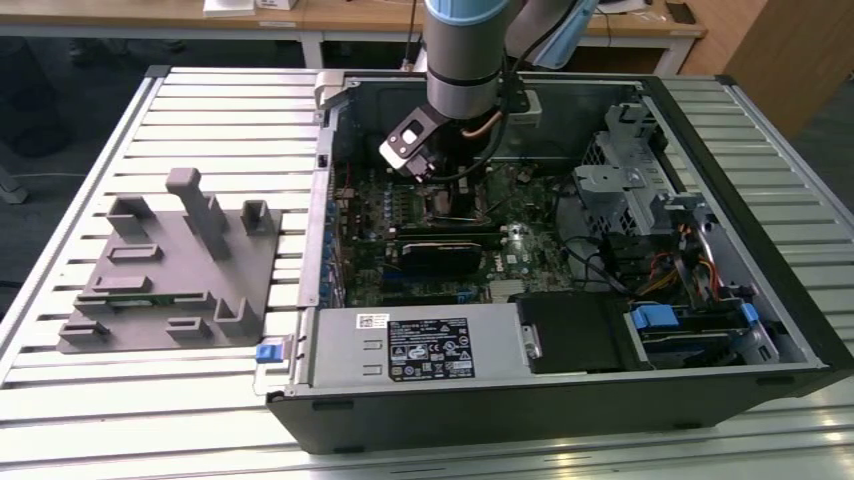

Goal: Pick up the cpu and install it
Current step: 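Place the cpu into insertion slot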

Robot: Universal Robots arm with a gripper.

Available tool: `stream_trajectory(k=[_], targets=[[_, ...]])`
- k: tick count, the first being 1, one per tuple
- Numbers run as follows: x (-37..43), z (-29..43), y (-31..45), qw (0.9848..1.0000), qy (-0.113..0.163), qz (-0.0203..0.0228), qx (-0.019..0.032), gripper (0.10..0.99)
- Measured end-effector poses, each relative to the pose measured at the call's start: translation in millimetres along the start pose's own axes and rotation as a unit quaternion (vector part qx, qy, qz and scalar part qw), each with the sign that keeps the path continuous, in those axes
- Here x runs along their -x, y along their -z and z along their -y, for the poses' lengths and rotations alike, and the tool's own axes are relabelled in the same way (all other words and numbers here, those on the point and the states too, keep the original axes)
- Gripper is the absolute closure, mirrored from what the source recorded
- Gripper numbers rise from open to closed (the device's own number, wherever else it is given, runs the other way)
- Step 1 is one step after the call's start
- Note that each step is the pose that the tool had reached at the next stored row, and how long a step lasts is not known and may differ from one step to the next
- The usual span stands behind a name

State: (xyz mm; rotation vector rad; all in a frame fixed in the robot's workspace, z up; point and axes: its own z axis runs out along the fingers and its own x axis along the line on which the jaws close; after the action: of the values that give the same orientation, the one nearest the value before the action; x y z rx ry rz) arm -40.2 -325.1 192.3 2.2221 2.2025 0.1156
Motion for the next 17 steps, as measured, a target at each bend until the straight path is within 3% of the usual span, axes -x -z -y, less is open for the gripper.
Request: stream_trajectory(k=[3, 4, 9, 11, 14, 16, 17], targets=[[-0.1, 0.0, -0.1, 1.0000, 0.000, -0.0001, 0.0001, 0.533], [0.0, 0.0, -0.1, 1.0000, 0.000, -0.0001, 0.0001, 0.471], [0.0, -0.1, 1.7, 1.0000, 0.000, 0.0001, 0.0000, 0.471], [-0.3, -0.4, 6.1, 1.0000, 0.000, 0.0000, 0.0000, 0.471], [-0.5, -0.6, 11.0, 1.0000, 0.000, 0.0001, -0.0001, 0.549], [-0.6, -0.8, 12.8, 1.0000, 0.000, 0.0001, -0.0001, 0.671], [-0.6, -0.9, 13.7, 1.0000, 0.000, 0.0002, -0.0001, 0.671]])
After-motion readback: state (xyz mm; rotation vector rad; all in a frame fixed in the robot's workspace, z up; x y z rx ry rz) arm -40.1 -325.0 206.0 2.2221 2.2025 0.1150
